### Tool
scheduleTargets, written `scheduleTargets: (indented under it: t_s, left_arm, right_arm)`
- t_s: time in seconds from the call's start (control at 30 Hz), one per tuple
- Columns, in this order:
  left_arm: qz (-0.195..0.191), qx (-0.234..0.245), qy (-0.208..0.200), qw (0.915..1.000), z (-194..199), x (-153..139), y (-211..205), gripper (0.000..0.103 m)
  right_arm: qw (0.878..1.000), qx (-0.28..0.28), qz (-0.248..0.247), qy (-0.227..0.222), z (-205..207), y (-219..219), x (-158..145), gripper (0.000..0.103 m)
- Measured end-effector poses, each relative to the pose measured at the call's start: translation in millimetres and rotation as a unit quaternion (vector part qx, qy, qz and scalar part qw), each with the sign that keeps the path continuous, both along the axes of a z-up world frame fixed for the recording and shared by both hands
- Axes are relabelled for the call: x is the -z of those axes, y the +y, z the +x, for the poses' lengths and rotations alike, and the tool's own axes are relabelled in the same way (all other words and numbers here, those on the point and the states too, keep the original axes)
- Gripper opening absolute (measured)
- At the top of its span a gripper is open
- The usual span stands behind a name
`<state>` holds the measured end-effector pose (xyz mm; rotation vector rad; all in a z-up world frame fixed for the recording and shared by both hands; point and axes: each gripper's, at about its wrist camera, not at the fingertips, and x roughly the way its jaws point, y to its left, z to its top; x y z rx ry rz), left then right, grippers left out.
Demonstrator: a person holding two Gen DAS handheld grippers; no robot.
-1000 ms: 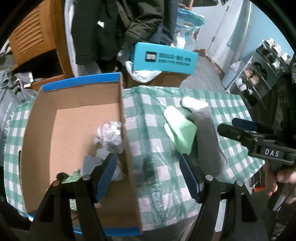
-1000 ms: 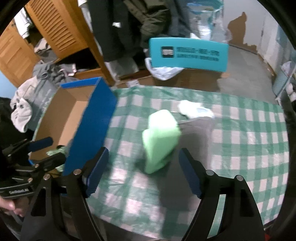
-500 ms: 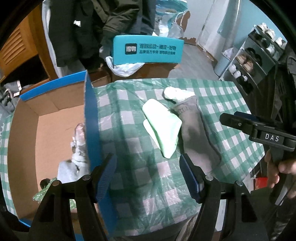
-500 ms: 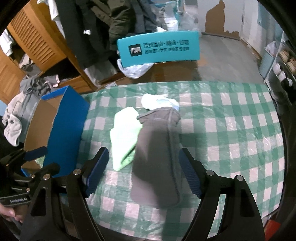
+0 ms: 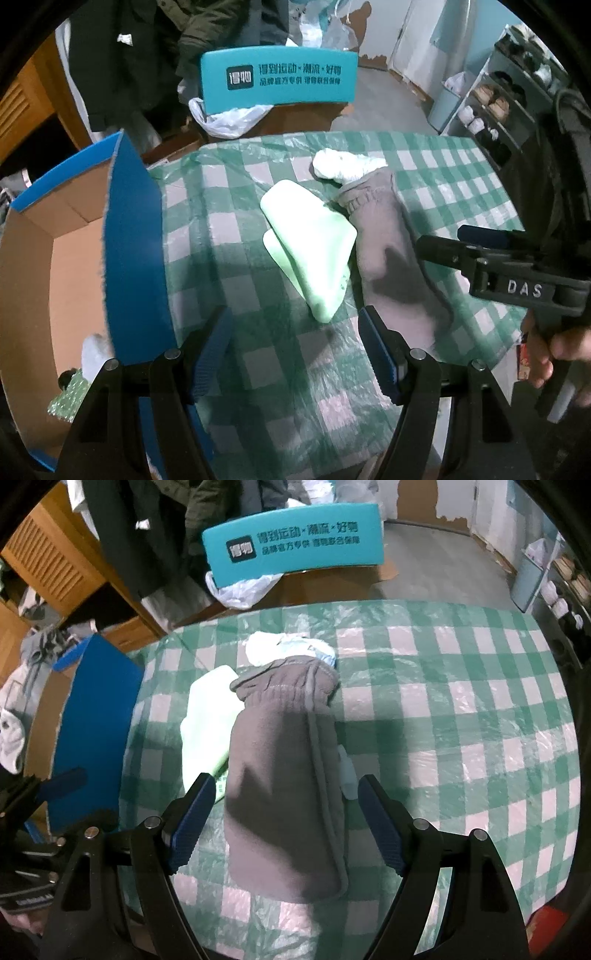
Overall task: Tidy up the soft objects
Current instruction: 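Withdraw both tools from the shoebox back over the table, then grasp the grey fleece mitten with the right tool while the left tool approaches the light green cloth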
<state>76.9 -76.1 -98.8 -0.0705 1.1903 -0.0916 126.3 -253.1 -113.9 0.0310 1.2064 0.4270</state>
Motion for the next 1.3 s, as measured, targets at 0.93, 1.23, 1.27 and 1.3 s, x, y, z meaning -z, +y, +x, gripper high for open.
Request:
scheduleTargets:
  t_s: [0.93,1.23,1.27,1.3]
  left_arm:
    - [-0.037,-0.026,0.054,0.9975,23.7,49.9,10.4,0.072]
    - [-0.044,-0.023,0.051,0.9975,34.5,50.3,-4.3,0.074]
    - [-0.043,-0.023,0.050,0.9975,35.7,50.6,-6.5,0.080]
    - [-0.041,-0.022,0.048,0.9978,37.3,51.1,-9.8,0.083]
  right_arm:
    - [0.998,-0.025,-0.054,0.026,8.1,28.1,57.7,0.031]
    - [1.000,-0.015,-0.022,0.009,4.1,10.7,35.0,0.019]
    - [1.000,-0.014,-0.017,0.007,4.1,8.8,31.3,0.019]
    - [1.000,-0.013,-0.013,0.005,3.5,6.5,28.0,0.019]
